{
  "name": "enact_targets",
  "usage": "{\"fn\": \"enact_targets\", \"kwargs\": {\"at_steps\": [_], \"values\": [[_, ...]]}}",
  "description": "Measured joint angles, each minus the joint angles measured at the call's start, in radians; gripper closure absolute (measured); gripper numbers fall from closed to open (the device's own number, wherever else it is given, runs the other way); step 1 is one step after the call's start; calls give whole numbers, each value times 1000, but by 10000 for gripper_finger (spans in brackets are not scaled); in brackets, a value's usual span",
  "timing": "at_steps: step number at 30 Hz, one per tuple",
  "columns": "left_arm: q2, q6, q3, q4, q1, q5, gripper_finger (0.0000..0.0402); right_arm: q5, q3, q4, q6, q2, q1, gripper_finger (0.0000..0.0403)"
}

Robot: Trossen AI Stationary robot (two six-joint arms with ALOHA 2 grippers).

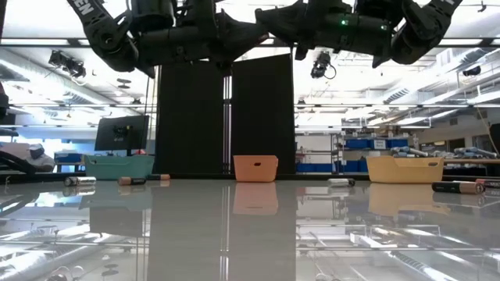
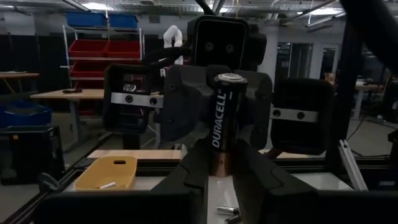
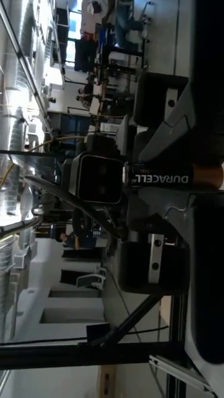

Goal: Sort batteries
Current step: Put the top right copper battery into the green container

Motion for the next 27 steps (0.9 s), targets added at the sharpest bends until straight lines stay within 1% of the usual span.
{"fn": "enact_targets", "kwargs": {"at_steps": [6,7,9,11,15,17,20,22,24,26,27], "values": [[0,-2,9,-7,1,17,350,0,0,2,21,-2,0,346],[0,-2,9,-6,1,17,350,0,0,3,31,-2,0,340],[0,-7,10,-8,1,18,350,0,0,8,56,-1,0,316],[0,-9,12,-6,0,21,350,0,1,17,80,-2,-2,283],[-1,-9,12,-5,6,22,350,1,8,-18,93,-44,-8,227],[-3,-8,12,-7,12,21,350,1,9,-43,88,-80,-10,209],[-10,14,12,-22,23,21,350,2,9,-121,78,-152,-10,195],[-27,21,12,-70,34,14,350,8,9,-202,56,-210,-10,193],[-66,21,12,-164,54,0,350,48,9,-302,33,-266,-10,194],[-120,25,16,-312,78,-42,350,107,9,-430,11,-318,-10,199],[-154,36,26,-416,91,-66,350,136,9,-496,4,-341,-10,202]]}}
